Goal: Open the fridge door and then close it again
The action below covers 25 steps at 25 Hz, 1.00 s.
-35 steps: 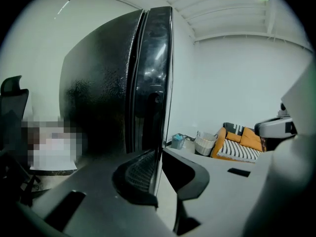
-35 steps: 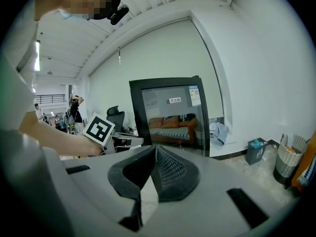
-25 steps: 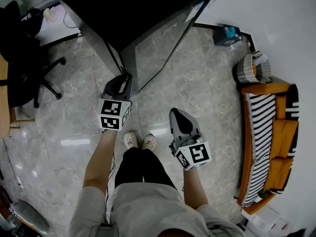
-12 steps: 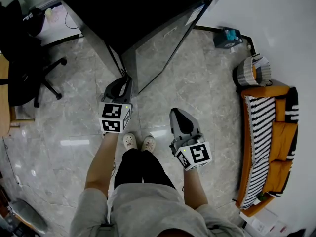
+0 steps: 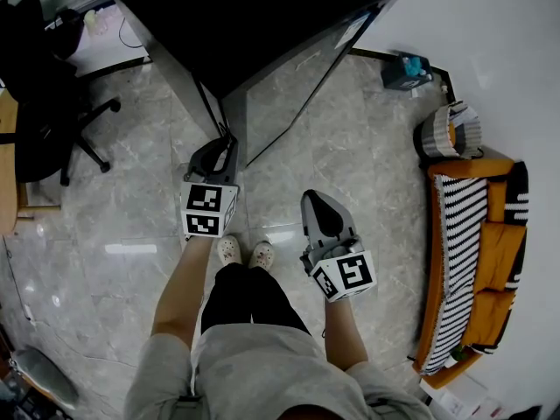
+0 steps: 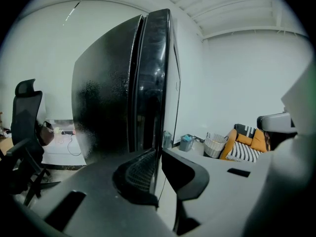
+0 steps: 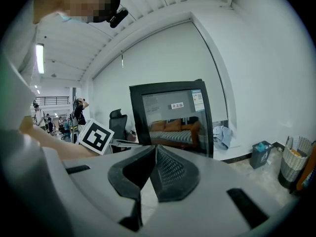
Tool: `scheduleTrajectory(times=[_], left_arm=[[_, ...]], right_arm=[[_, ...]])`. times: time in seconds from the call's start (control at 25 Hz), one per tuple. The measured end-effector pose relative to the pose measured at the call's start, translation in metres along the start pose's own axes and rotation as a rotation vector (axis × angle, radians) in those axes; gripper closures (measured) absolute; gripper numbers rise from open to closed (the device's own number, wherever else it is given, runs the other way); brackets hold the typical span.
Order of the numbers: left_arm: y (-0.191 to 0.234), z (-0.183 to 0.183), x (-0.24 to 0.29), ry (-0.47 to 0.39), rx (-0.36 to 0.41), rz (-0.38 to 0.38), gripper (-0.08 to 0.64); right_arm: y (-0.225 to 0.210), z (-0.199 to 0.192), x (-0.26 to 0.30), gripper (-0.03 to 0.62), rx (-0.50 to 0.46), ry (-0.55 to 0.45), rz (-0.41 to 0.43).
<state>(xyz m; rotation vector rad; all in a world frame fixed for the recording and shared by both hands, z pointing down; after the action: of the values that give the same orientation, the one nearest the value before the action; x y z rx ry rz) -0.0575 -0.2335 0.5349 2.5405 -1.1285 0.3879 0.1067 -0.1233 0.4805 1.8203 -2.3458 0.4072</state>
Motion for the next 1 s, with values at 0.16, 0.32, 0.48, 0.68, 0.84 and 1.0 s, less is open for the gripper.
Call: scheduleTrajectory(times=[0.16, 0.32, 0.48, 0.68, 0.84, 1.0], left_arm=[[0.0, -0.001, 0.0, 0.007, 0.005, 0.005, 0.514], [-0.001, -0.001, 0.0, 0.007, 0.001, 0.013, 0.514], [0.0, -0.001, 0.0, 0.004, -0.004, 0.02, 0.514], [-0.001, -0.002, 0.0, 0.007, 0.0, 0.02, 0.514], [-0.001, -0.002, 0.002, -0.002, 0.012, 0.0, 0.514], [0.002, 0.002, 0.007, -0.015, 0.004, -0.043, 0.503]], right_arm=[[-0.003, 0.002, 0.001, 0.569, 0.007, -0.004, -0.002], [-0.005, 0.002, 0.004, 0.569, 0.01, -0.005, -0.001], [-0.005, 0.002, 0.007, 0.569, 0.01, -0.005, 0.003], [-0.006, 0.004, 0.011, 0.569, 0.012, -0.007, 0.009], [-0.004, 0.004, 0.012, 0.569, 0.002, -0.009, 0.018], [-0.008, 0.005, 0.013, 0.569, -0.003, -0.009, 0.014]])
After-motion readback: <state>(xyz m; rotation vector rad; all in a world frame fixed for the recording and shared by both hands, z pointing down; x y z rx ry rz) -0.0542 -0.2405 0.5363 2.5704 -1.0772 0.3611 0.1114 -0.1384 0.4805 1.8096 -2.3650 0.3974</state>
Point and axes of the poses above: the fingertips, and each gripper's own axes: x forward along the fingers, y to its left, z out of its top, the point moved 2 cm from there along -x, backward along the fingers, and after that the axes turned 14 degrees about -z, right-handed, at the moved point
